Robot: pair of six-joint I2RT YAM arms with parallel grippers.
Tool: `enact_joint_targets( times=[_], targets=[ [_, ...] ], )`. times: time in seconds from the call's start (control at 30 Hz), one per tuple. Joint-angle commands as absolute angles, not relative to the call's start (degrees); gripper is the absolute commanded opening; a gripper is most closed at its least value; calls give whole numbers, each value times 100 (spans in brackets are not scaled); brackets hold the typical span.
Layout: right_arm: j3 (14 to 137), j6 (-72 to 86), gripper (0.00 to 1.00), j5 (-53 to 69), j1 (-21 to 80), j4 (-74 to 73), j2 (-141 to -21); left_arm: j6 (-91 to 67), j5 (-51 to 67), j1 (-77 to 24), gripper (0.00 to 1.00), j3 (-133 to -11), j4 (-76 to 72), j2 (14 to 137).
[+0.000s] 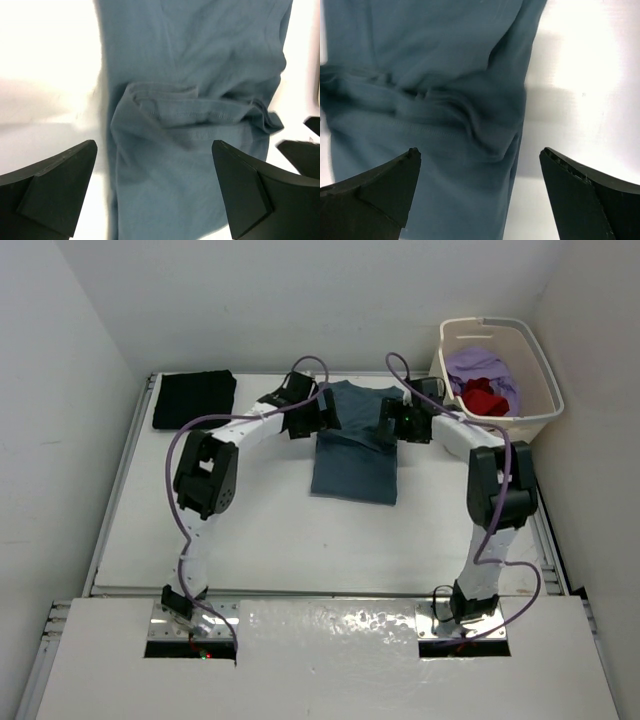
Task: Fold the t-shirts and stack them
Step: Fold the folded rectangular tshirt in 1/3 of the way
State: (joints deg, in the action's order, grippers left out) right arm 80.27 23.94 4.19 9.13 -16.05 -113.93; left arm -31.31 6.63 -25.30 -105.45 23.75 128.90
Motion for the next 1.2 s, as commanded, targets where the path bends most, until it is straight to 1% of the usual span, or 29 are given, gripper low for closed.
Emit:
enact_joint_targets(
  times=[0.0, 0.1, 0.2, 0.27, 0.5, 0.63, 0.73, 0.87, 1.0, 1.13, 1.17],
  targets=[
    [7553, 2443, 99, 684, 914, -1495, -10522, -3093, 545, -2470, 100, -10206, 2242, 11973],
    [7252, 2365, 99, 1299, 1089, -1397, -10301, -3155, 536, -2461, 100, -9407, 2127, 11532],
    [7189, 2206, 99, 1292, 1510, -1380, -10309, -3234, 466, -2470, 100, -8905, 2057, 11103],
    [7294, 2293, 99, 1274, 1678, -1371, -10502, -3269, 396, -2461, 100, -8483, 2048, 10821],
    [7874, 2602, 99, 1371, 1767, -985, -11311, -3340, 88, -2426, 100, -7481, 2118, 10126],
    [8340, 2707, 99, 1336, 1775, -976, -11855, -3401, 35, -2382, 100, -7199, 2171, 9976],
    [8665, 2690, 99, 1021, 1767, -879, -12075, -3393, 26, -2347, 100, -7128, 2223, 9949],
    [9638, 2532, 99, 546, 1740, -1046, -12619, -3366, 52, -2347, 100, -7128, 2250, 9905],
    [10344, 2348, 99, 221, 1679, -1090, -13006, -3305, 149, -2347, 100, -7137, 2233, 9896],
    [10757, 1952, 99, 202, 1661, -1317, -13061, -3200, 368, -2347, 100, -7128, 2197, 9940],
    [10697, 1847, 99, 202, 1661, -1397, -12965, -3164, 439, -2347, 100, -7119, 2189, 9949]
  ],
)
